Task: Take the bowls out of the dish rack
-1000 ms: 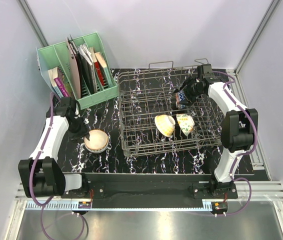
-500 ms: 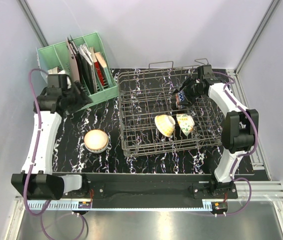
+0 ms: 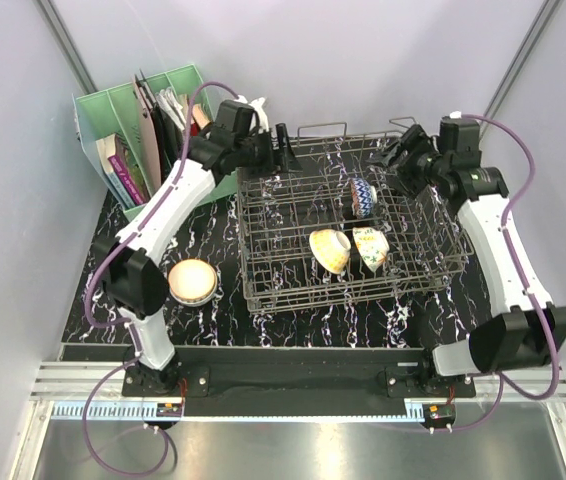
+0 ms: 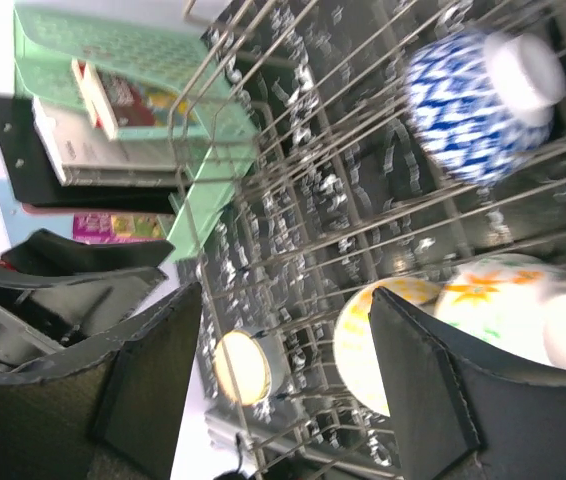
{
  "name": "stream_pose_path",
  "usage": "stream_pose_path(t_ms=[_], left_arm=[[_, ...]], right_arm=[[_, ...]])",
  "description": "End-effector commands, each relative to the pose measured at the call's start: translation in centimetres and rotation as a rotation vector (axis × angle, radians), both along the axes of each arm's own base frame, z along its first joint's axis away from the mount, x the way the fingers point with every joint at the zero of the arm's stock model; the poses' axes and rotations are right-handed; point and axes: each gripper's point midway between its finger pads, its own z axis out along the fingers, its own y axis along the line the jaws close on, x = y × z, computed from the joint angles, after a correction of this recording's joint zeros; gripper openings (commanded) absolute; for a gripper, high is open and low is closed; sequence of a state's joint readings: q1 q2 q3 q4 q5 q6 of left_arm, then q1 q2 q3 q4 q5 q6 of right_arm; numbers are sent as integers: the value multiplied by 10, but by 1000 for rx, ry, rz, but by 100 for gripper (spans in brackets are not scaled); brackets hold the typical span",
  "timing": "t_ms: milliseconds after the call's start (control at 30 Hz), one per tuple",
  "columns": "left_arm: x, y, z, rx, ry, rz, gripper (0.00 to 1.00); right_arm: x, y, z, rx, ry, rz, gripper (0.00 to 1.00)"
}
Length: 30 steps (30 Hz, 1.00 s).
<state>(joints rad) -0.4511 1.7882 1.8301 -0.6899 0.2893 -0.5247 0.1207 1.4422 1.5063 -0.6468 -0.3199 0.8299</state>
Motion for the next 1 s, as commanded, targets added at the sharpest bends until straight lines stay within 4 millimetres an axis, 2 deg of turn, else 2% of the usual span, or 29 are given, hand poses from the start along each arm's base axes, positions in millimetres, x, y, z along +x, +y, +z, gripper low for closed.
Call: stream_pose_path(t_ms=[0, 33, 100, 133, 233, 300, 367, 400, 433, 500, 567, 600, 833, 967], left_arm=[[2, -46, 37, -95, -99, -120, 75], [4, -55, 27, -87, -84, -138, 76], [1, -72, 25, -104, -73, -176, 76], [6, -80, 16, -117, -48, -178, 76], [13, -96, 13, -167, -32, -173, 76], [23, -106, -5, -162, -2, -160, 76], [32, -119, 0, -187, -17, -163, 77], [39, -126, -23, -173, 18, -157, 77], [43, -133, -16, -196, 4, -161, 77], [45, -146, -32, -196, 28, -171, 77], [47, -156, -33, -207, 19, -180, 77], [50, -160, -44, -202, 32, -177, 77], [48, -186, -52, -235, 31, -200, 77], [50, -190, -58, -235, 33, -194, 76]], right_arm=[[-10, -46, -20, -84, 25, -108, 76], [-12, -52, -21, -87, 27, -118, 76], [-15, -63, -19, -132, 9, -137, 76], [-15, -66, -19, -145, 6, -142, 77], [-17, -65, -16, -148, 2, -135, 76], [-21, -64, -14, -131, 3, -143, 77], [-25, -63, -13, -114, 8, -151, 76], [-29, -62, -9, -108, -4, -148, 76], [-31, -62, -8, -108, -7, -146, 75], [-39, -62, -6, -111, -9, -142, 76], [-47, -62, -10, -113, 17, -139, 75], [-48, -61, -12, -110, 27, -141, 75], [-59, -60, -21, -109, 66, -130, 75], [-62, -58, -26, -98, 84, -125, 75]])
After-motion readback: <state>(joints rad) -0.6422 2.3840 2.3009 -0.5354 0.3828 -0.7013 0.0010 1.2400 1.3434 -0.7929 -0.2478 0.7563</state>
